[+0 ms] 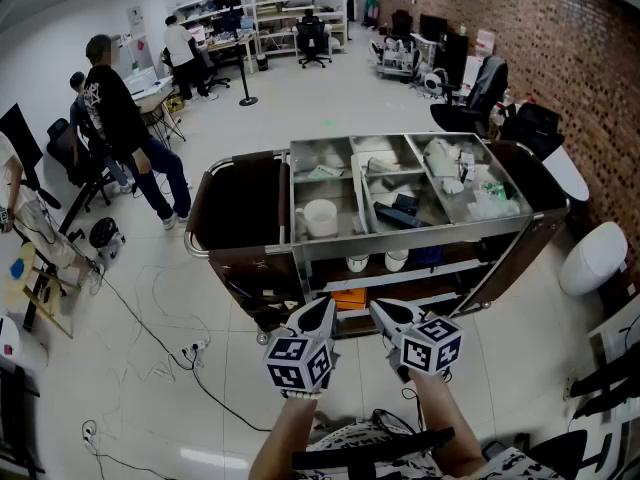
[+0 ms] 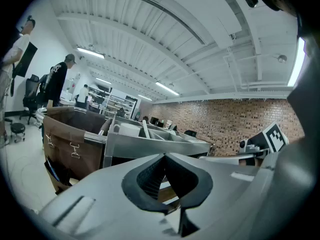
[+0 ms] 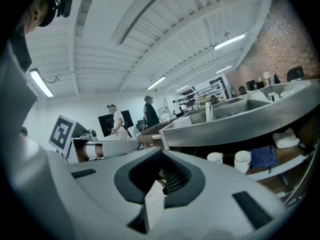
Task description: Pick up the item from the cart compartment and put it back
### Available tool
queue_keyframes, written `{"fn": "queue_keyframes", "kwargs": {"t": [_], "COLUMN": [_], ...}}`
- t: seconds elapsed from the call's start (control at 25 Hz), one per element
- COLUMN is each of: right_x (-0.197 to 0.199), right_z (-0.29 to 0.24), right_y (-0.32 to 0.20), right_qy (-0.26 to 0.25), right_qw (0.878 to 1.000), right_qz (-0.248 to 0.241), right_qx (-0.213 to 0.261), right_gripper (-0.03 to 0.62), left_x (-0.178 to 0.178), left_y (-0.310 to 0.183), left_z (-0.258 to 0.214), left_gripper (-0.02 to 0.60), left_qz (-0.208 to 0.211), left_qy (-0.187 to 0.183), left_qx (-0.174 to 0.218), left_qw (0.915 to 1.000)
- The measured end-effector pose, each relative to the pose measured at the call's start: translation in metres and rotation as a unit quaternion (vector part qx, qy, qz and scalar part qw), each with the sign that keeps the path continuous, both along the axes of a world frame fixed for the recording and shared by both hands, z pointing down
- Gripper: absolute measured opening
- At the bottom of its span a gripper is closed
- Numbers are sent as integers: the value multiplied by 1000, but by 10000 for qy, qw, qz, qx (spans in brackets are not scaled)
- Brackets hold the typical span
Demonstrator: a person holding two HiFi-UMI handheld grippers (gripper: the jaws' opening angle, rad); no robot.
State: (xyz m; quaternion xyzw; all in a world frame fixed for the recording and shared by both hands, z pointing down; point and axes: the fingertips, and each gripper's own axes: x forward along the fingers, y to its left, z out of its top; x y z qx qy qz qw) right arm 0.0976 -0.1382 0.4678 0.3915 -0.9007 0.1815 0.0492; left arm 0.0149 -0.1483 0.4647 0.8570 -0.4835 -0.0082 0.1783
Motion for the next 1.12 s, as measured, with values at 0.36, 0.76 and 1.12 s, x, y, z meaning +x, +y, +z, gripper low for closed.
{"fn": "queue_keyframes", "kwargs": {"t": [0.36, 0.76, 1.12], "right_x": [-7, -14, -26], "right_z": [4, 8, 0], "right_y": [1, -1, -14], "right_qy": [-40, -47, 150], "right_qw": [10000, 9998, 9996], "right_qz": [-32, 148, 219], "right_qx": [-16, -82, 79], "right_gripper": [17, 23, 122], "left_x": [-3, -7, -15], "left_y": [-3, -5, -16], "left_z": [1, 6, 4], "left_gripper": [0, 0, 0], "left_qz": [60, 265, 520], "left_qy": [4, -13, -86], "left_qx": [5, -48, 16], "left_qw": [10000, 9996, 9986]}}
